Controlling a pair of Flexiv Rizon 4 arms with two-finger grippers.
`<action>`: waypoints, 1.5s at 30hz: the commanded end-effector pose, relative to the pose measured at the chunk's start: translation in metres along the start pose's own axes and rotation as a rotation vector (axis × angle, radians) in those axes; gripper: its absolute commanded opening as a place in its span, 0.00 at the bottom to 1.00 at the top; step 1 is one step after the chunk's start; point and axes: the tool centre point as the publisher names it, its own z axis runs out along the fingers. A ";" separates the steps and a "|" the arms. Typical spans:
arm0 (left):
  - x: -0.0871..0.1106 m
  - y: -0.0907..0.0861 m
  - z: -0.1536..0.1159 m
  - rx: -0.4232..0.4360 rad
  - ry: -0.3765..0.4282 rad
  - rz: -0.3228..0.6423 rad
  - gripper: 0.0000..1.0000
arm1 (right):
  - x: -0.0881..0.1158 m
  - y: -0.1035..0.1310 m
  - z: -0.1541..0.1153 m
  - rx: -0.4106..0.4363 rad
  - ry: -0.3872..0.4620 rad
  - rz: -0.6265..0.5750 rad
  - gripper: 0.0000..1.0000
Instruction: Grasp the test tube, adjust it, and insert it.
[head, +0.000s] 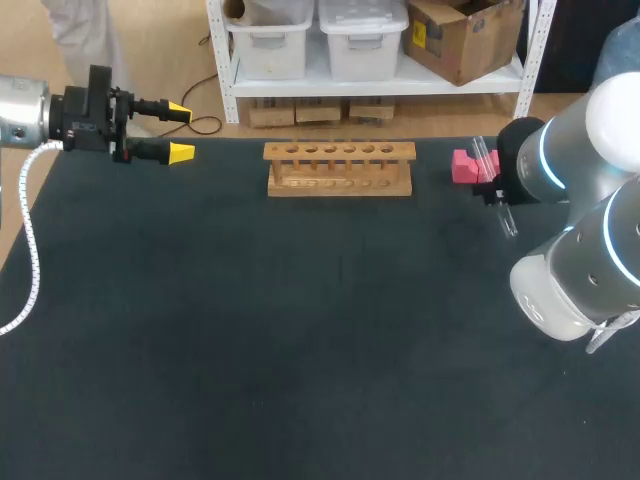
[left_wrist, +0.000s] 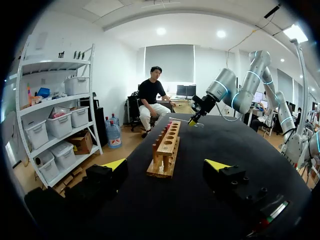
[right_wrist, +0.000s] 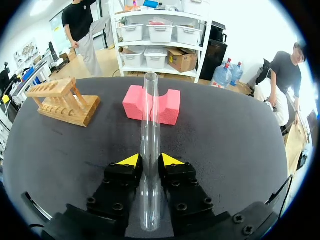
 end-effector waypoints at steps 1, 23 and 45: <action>0.001 0.001 0.000 0.001 -0.002 0.002 1.00 | 0.000 0.008 -0.028 0.033 -0.014 0.016 0.00; 0.001 0.001 0.000 0.001 -0.002 0.002 1.00 | -0.040 0.112 -0.075 0.084 -0.116 0.010 0.00; 0.001 0.001 0.000 0.001 -0.002 0.002 1.00 | -0.050 0.162 -0.037 -0.024 -0.083 0.002 0.00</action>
